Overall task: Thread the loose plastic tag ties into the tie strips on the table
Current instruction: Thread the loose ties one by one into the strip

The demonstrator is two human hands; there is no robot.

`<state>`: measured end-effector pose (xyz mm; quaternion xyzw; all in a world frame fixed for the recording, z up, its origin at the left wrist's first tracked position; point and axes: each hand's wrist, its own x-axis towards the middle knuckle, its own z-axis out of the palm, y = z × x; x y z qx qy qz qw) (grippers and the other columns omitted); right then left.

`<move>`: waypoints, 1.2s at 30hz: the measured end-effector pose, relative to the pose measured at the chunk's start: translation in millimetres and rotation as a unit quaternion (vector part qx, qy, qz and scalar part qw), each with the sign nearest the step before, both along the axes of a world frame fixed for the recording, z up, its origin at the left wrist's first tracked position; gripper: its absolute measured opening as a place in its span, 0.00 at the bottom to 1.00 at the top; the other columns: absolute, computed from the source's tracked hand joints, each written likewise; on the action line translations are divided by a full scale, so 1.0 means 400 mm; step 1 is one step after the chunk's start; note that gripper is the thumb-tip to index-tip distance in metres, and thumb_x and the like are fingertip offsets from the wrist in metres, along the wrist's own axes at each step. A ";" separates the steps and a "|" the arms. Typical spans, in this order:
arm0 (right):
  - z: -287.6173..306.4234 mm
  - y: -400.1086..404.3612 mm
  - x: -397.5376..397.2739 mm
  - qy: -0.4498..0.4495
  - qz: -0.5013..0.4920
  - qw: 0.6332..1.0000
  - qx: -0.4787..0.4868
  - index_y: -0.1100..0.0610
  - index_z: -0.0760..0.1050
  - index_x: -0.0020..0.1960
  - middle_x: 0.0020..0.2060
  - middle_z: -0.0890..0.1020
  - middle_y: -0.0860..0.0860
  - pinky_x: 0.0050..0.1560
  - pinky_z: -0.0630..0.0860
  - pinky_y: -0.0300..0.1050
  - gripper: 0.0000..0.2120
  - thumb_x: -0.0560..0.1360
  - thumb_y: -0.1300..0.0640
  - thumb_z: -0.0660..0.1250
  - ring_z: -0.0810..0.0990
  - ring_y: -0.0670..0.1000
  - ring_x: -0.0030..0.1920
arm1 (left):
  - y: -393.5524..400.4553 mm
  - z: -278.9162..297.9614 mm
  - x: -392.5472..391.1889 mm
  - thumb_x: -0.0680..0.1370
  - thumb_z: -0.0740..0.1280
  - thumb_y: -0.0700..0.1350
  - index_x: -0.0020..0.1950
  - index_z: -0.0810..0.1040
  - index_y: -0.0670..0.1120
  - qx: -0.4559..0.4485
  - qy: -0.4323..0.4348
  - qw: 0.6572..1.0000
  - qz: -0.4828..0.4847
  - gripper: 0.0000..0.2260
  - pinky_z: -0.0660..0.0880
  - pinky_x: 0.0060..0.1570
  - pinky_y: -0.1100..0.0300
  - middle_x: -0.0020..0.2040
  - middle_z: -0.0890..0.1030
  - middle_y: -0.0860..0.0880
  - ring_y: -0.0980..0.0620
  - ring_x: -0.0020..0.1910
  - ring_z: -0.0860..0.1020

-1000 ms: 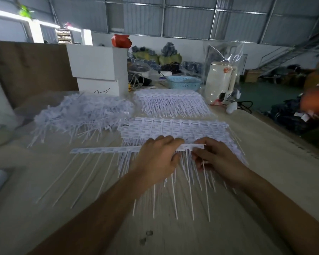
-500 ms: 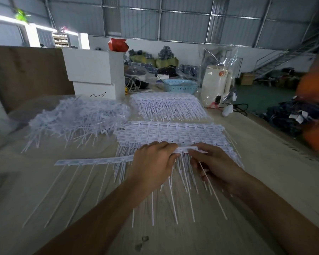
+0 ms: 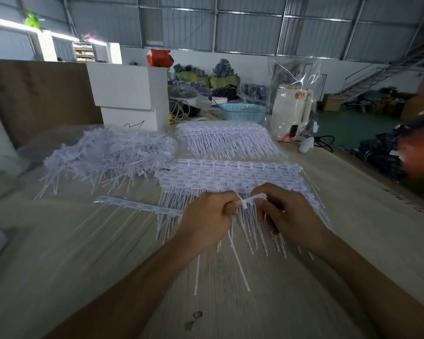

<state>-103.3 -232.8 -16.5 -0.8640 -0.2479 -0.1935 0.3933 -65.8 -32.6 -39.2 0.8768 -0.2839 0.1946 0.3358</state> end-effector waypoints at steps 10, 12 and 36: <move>-0.007 -0.013 0.016 -0.017 -0.068 0.997 -0.015 0.47 0.75 0.62 0.31 0.82 0.44 0.29 0.69 0.36 0.13 0.81 0.61 0.65 0.76 0.45 0.26 | -0.005 0.000 -0.001 0.77 0.72 0.48 0.54 0.84 0.50 -0.071 0.013 0.996 -0.058 0.07 0.77 0.47 0.51 0.47 0.84 0.55 0.56 0.46 0.81; -0.009 -0.014 0.017 -0.042 -0.077 0.996 -0.027 0.48 0.76 0.59 0.30 0.81 0.46 0.30 0.70 0.38 0.10 0.81 0.60 0.65 0.77 0.46 0.26 | -0.005 0.003 -0.001 0.76 0.73 0.47 0.53 0.84 0.49 -0.079 0.000 0.994 -0.072 0.06 0.77 0.46 0.51 0.46 0.84 0.55 0.56 0.45 0.81; 0.013 -0.013 0.004 0.208 -0.024 0.959 0.189 0.57 0.80 0.39 0.33 0.76 0.56 0.30 0.74 0.42 0.12 0.79 0.52 0.69 0.75 0.50 0.30 | 0.032 0.014 0.007 0.75 0.69 0.44 0.63 0.71 0.59 -0.025 0.060 0.994 -0.089 0.19 0.76 0.57 0.47 0.59 0.80 0.54 0.53 0.59 0.78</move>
